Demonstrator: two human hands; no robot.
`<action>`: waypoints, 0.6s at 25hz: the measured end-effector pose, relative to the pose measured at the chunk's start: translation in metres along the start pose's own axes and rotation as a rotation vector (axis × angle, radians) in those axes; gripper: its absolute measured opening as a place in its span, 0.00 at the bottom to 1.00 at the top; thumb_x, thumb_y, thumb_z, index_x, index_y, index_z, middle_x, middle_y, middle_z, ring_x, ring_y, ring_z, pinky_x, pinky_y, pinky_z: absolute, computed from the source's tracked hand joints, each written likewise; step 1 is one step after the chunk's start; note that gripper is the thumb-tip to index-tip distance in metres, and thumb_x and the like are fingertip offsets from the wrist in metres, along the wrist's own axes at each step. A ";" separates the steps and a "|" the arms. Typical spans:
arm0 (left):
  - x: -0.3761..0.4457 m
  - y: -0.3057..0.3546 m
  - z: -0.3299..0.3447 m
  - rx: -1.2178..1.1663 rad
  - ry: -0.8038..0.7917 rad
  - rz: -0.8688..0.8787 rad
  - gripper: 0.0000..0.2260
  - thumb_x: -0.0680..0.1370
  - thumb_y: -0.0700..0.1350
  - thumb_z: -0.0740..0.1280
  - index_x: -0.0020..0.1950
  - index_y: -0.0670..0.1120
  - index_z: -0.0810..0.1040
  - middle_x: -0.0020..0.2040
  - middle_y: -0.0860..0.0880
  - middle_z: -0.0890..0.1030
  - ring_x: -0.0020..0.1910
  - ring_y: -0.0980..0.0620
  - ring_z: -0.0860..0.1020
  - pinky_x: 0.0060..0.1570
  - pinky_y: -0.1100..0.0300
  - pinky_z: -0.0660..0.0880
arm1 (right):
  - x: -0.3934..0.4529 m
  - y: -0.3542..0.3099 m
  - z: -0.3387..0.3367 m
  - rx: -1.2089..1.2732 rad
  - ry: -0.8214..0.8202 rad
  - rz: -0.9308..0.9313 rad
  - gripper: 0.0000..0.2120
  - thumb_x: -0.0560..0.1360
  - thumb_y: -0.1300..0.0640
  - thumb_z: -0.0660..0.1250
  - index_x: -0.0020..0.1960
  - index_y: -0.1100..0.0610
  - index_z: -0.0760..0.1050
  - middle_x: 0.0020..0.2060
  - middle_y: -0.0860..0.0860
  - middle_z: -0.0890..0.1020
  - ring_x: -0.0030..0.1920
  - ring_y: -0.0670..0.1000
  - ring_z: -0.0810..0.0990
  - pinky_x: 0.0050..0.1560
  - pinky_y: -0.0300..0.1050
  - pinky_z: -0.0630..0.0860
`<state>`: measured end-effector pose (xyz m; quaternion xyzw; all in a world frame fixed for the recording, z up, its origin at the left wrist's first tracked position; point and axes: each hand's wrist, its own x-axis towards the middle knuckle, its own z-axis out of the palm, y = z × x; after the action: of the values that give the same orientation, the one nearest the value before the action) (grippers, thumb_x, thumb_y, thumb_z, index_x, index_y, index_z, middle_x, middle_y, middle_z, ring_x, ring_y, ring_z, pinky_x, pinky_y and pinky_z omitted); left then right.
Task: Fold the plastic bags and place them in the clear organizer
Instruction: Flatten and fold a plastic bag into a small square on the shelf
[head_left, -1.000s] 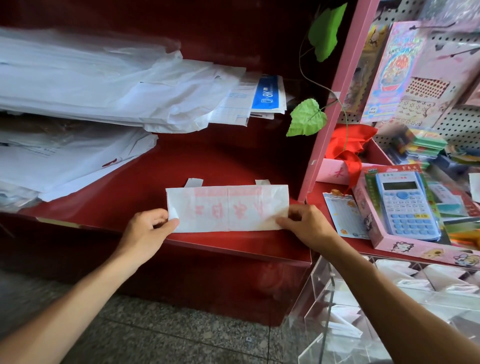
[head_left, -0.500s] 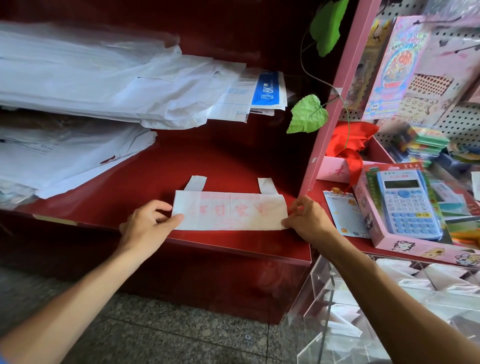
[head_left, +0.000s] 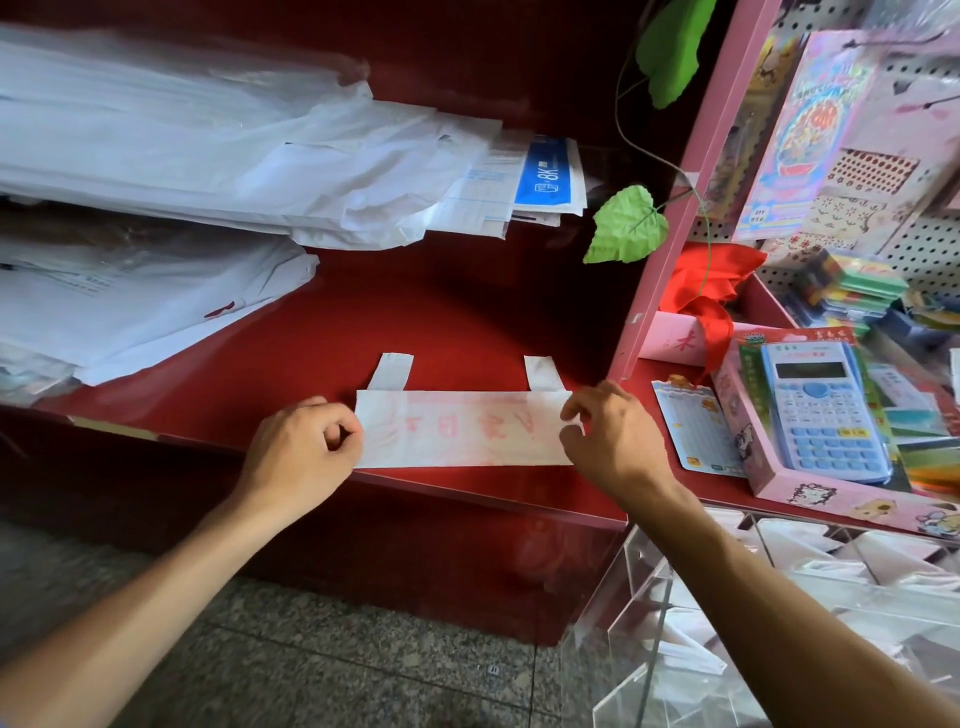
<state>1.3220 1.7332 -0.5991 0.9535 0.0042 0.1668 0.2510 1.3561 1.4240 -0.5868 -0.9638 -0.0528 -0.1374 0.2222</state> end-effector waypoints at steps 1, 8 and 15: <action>0.000 0.002 0.002 0.040 0.036 0.116 0.07 0.73 0.40 0.71 0.40 0.53 0.81 0.37 0.55 0.77 0.38 0.49 0.75 0.42 0.52 0.75 | 0.001 -0.005 0.003 -0.030 0.068 -0.083 0.09 0.71 0.61 0.66 0.49 0.56 0.82 0.46 0.51 0.79 0.46 0.56 0.76 0.41 0.46 0.70; 0.016 0.026 0.040 0.175 -0.440 0.307 0.31 0.79 0.58 0.43 0.80 0.49 0.55 0.81 0.53 0.52 0.79 0.55 0.50 0.75 0.58 0.46 | 0.001 -0.034 0.052 -0.151 -0.360 -0.099 0.27 0.84 0.50 0.47 0.80 0.57 0.50 0.80 0.53 0.51 0.80 0.53 0.47 0.78 0.50 0.45; 0.020 0.002 0.033 0.332 -0.514 0.185 0.44 0.67 0.76 0.33 0.80 0.58 0.39 0.78 0.60 0.36 0.77 0.61 0.35 0.77 0.50 0.36 | 0.003 -0.013 0.043 -0.279 -0.443 -0.002 0.40 0.79 0.31 0.40 0.80 0.55 0.37 0.79 0.51 0.38 0.78 0.50 0.35 0.77 0.49 0.34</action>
<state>1.3511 1.7174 -0.6194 0.9887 -0.1191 -0.0605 0.0683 1.3671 1.4551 -0.6171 -0.9917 -0.0816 0.0709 0.0699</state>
